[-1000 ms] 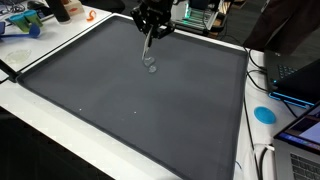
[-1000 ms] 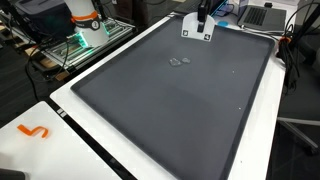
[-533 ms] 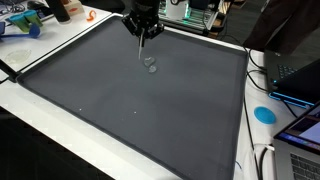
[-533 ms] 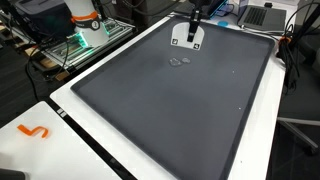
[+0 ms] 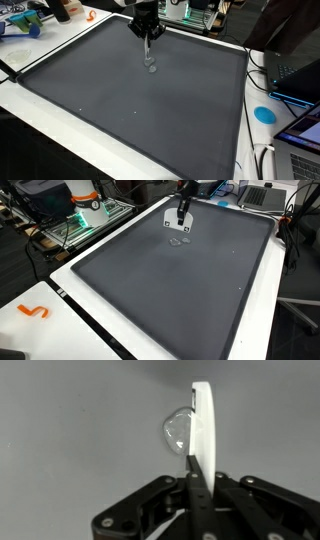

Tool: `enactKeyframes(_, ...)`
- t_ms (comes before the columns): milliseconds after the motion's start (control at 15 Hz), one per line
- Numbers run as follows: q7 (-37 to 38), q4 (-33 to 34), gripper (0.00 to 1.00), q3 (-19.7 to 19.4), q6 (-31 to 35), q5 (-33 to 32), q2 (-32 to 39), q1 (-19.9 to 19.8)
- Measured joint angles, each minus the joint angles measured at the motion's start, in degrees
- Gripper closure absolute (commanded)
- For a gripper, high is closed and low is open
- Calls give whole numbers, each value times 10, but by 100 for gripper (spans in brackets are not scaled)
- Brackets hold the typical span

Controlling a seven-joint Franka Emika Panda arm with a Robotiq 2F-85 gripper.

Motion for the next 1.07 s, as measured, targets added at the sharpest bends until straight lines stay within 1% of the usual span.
enactKeyframes(267,0,-45,99,0,88,19,-3,-12)
enactKeyframes(467,0,-69,99,-1,131,27,-2,-20)
enactKeyframes(667,-3,-81,99,0,152,38,-2,-23)
enactKeyframes(933,-25,-82,99,2,153,68,1,-25)
enactKeyframes(1067,-30,-80,99,2,155,73,5,-26)
